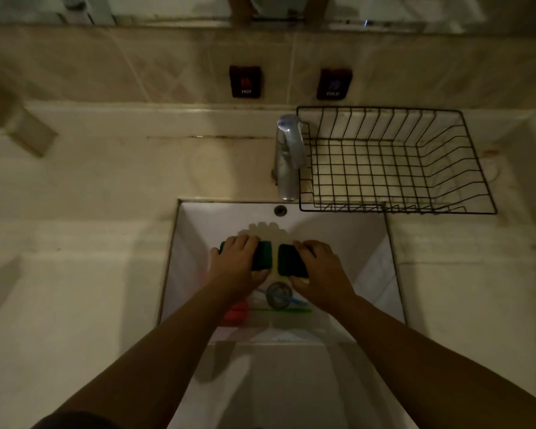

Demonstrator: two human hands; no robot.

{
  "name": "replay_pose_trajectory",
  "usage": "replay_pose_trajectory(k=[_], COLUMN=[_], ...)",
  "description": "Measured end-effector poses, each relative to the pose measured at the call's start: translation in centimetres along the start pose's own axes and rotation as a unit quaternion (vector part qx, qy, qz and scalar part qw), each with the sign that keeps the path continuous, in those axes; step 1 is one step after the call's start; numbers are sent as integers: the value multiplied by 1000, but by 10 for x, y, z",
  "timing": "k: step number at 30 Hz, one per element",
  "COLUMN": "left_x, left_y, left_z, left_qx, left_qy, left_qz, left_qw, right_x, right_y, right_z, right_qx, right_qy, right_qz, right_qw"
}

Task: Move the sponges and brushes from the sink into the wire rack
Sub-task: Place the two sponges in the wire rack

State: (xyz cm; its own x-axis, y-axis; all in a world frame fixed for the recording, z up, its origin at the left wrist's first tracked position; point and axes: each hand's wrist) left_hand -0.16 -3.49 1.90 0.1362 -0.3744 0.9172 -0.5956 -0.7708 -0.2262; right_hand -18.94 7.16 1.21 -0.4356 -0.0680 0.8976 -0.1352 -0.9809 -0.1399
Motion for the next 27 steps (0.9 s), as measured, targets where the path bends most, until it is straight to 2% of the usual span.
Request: replay_pose_trajectory(k=[12, 19, 27], left_x=[28, 51, 84], left_y=[-7, -8, -8], left_z=[-15, -31, -53], left_qx=[-72, -93, -106], left_qy=[15, 19, -2], left_qz=[-26, -49, -92], left_qw=[997, 994, 990], right_x=[35, 62, 106], right_y=[-15, -18, -11], right_z=[9, 13, 19], right_qx=[9, 28, 21], right_qy=[-15, -11, -43], right_qz=[-36, -83, -84], right_qw=[999, 996, 995])
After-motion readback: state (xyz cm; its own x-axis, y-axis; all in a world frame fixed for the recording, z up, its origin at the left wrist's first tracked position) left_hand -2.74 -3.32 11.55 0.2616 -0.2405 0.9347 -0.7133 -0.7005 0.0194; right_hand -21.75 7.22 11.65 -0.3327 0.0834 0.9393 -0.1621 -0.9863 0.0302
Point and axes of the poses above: each hand's wrist, its own y-axis towards the middle knuckle, its own x-axis out of the back of the hand, z = x × y, and after that the axes turned 1 degree about y, right-handed
